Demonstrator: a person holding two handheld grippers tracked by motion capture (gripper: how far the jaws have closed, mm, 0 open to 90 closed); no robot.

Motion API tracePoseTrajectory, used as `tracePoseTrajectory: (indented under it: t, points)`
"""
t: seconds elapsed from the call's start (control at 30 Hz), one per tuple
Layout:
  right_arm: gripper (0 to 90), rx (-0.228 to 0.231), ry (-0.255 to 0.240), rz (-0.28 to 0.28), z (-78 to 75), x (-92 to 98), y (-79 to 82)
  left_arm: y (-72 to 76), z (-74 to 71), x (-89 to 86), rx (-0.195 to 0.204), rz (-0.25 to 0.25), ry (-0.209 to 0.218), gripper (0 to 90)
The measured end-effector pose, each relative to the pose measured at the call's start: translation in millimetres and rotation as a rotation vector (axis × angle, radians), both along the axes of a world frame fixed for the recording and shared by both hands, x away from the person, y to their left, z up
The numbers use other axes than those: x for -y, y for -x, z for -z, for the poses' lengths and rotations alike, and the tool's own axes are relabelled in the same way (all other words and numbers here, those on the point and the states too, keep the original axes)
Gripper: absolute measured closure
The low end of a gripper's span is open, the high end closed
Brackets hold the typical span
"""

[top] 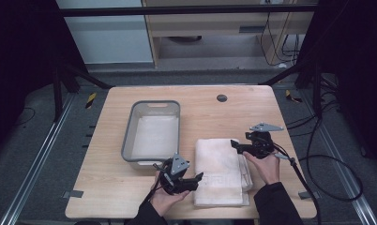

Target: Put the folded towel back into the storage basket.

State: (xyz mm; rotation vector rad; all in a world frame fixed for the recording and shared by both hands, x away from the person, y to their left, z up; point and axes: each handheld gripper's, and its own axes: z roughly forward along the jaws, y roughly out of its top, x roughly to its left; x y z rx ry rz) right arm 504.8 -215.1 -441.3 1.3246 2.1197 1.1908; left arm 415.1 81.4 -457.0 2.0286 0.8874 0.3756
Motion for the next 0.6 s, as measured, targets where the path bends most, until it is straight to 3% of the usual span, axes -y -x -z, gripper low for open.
tracePoseTrajectory:
  t: [0.37,0.43,0.6]
  points:
    - [26.6,-0.026,0.036,-0.017,8.6,-5.2,-1.6,2.4,15.5,5.3,-0.034,0.013,-0.033,33.0]
    - [27.0,-0.033,0.012,-0.011,11.3,-3.2,-1.5,2.0,18.3,5.1,-0.041,0.012,-0.037,32.7]
    - [27.6,-0.050,0.013,0.003,17.0,1.9,-2.3,0.7,23.8,5.6,-0.056,0.016,-0.037,31.7]
